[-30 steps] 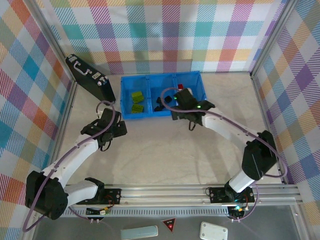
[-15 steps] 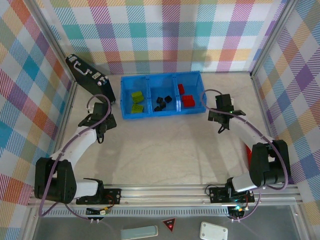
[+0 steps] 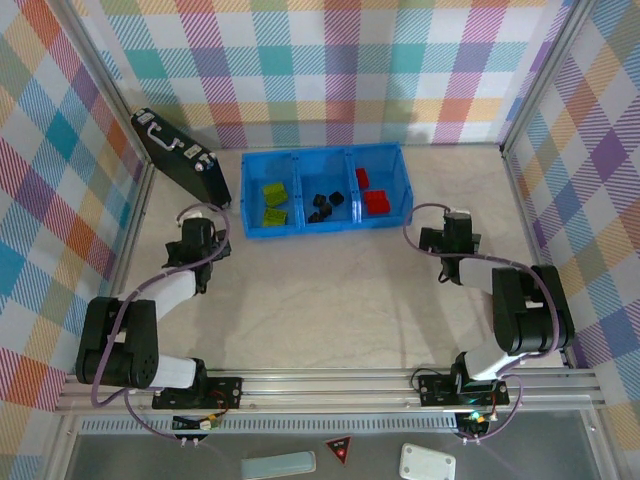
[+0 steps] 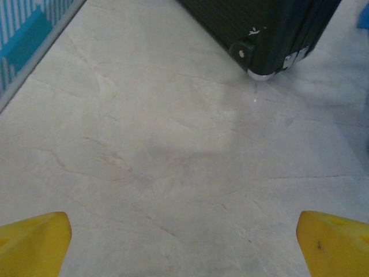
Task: Sort the legos into containers by color
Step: Reset both arms
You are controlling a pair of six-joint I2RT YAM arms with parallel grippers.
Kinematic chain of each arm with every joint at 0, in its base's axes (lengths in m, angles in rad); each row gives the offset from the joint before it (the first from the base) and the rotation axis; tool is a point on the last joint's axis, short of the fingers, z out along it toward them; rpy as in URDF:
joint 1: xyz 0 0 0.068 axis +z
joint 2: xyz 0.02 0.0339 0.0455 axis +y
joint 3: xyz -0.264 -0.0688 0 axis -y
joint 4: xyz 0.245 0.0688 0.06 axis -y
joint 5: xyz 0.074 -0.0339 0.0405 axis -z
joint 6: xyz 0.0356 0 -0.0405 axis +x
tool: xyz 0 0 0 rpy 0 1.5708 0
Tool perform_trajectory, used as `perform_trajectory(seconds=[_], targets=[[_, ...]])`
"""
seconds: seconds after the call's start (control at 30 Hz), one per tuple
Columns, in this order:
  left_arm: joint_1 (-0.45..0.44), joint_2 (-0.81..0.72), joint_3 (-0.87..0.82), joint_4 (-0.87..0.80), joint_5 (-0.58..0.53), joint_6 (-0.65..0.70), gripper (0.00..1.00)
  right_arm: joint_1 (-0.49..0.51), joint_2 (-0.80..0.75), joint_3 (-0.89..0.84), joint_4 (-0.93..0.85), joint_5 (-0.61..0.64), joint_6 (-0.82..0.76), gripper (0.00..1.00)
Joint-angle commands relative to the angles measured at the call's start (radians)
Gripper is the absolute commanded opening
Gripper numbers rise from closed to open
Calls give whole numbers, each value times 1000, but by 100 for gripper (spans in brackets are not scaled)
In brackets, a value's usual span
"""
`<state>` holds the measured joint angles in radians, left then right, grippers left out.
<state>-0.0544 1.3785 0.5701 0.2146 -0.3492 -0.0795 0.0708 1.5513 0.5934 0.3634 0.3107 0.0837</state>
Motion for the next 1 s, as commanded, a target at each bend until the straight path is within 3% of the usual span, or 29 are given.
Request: perform_trajectory(seconds=[0.0, 0.17, 0.27, 0.33, 0.4, 0.63, 0.73, 0.8, 0.97], targets=[[47, 11, -43, 252, 148, 29, 100, -10, -31, -53, 219, -130, -65, 99], [57, 111, -122, 494, 282, 24, 100, -24, -53, -152, 383, -211, -73, 99], [57, 137, -92, 466, 333, 47, 100, -33, -9, -214, 548, -236, -79, 99], [47, 169, -62, 445, 372, 80, 100, -35, -10, -189, 490, -227, -67, 99], [16, 181, -32, 394, 328, 104, 100, -35, -19, -190, 476, -212, -58, 99], [-35, 173, -80, 478, 201, 118, 100, -37, -17, -191, 482, -208, -58, 99], [-34, 212, -175, 685, 204, 121, 100, -38, -17, -193, 486, -206, -58, 99], [-33, 189, -150, 602, 205, 112, 100, -37, -18, -193, 485, -207, -58, 99], [-32, 200, -158, 642, 206, 115, 100, -38, -17, -193, 484, -207, -58, 99]])
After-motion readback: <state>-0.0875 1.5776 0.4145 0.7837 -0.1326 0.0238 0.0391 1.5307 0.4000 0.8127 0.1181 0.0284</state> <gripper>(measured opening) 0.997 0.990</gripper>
